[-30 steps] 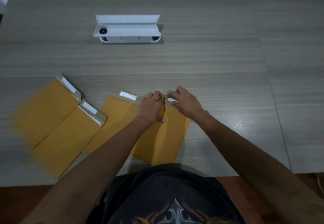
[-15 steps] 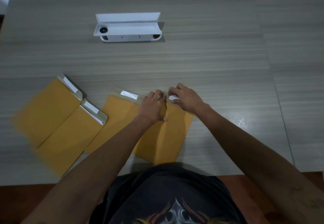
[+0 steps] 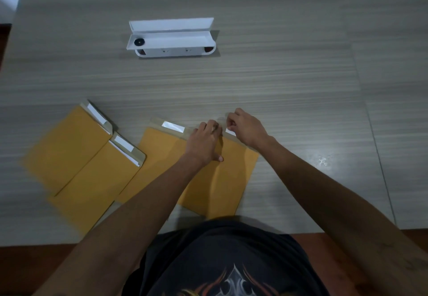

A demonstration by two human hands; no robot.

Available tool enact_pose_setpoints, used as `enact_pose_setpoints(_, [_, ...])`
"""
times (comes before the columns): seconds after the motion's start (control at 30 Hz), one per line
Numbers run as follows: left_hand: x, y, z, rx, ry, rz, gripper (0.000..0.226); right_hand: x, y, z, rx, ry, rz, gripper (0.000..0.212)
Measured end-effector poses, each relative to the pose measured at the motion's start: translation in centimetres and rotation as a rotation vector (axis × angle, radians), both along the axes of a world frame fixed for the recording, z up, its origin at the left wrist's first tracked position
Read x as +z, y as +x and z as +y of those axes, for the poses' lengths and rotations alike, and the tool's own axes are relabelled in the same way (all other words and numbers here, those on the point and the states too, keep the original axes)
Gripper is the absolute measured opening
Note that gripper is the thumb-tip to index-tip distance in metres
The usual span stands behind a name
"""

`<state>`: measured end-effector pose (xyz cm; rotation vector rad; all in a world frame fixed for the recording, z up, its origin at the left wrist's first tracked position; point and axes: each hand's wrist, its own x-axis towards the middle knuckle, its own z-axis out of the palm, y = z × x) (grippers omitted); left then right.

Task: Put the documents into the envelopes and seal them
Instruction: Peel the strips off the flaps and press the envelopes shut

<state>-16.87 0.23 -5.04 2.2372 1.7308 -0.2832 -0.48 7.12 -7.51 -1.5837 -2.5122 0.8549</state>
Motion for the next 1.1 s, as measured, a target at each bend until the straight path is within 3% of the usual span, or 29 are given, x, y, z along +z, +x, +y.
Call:
enact_pose_setpoints(0.17, [-0.1, -0.1, 0.0, -0.004, 0.001, 0.007, 0.093, -0.5, 0.1, -0.2, 0.051, 0.072, -0.002, 0.004])
enact_pose_setpoints(0.27, [-0.2, -0.1, 0.0, -0.004, 0.006, 0.006, 0.094, -0.2, 0.6, -0.1, -0.031, 0.053, 0.05, 0.006])
enact_pose_setpoints(0.33, [-0.2, -0.1, 0.0, -0.006, 0.005, 0.0, 0.094, 0.3, 1.0, 0.0, -0.191, -0.003, 0.158, 0.006])
enact_pose_setpoints(0.47, [-0.1, -0.1, 0.0, -0.003, -0.007, -0.006, 0.095, 1.2, 2.0, 1.0, -0.707, -0.167, 0.474, 0.004])
enact_pose_setpoints(0.67, [0.3, 0.3, 0.4, -0.002, -0.003, -0.016, 0.107, 2.9, 3.4, 3.8, -1.089, -0.262, 0.706, 0.019])
enact_pose_setpoints(0.83, [0.6, 0.5, 1.1, -0.062, -0.031, 0.004, 0.116, 3.6, 5.2, 4.7, -1.427, -0.415, 1.068, 0.017])
enact_pose_setpoints(0.87, [0.6, 0.4, 1.2, -0.061, -0.036, 0.002, 0.113, 3.5, 5.5, 4.1, -1.421, -0.409, 1.051, 0.022])
enact_pose_setpoints(0.93, [0.4, 0.3, 1.0, -0.048, -0.023, 0.001, 0.104, 3.3, 5.8, 2.1, -1.272, -0.252, 0.761, 0.034])
enact_pose_setpoints(1.0, [0.3, 0.2, 0.6, -0.036, 0.019, 0.007, 0.097, 3.3, 5.7, -0.6, -1.032, -0.098, 0.493, 0.031])
enact_pose_setpoints(1.1, [0.0, -0.1, -0.5, -0.049, 0.087, 0.034, 0.087, 3.8, 4.9, -5.4, -0.698, -0.076, 0.341, 0.022])
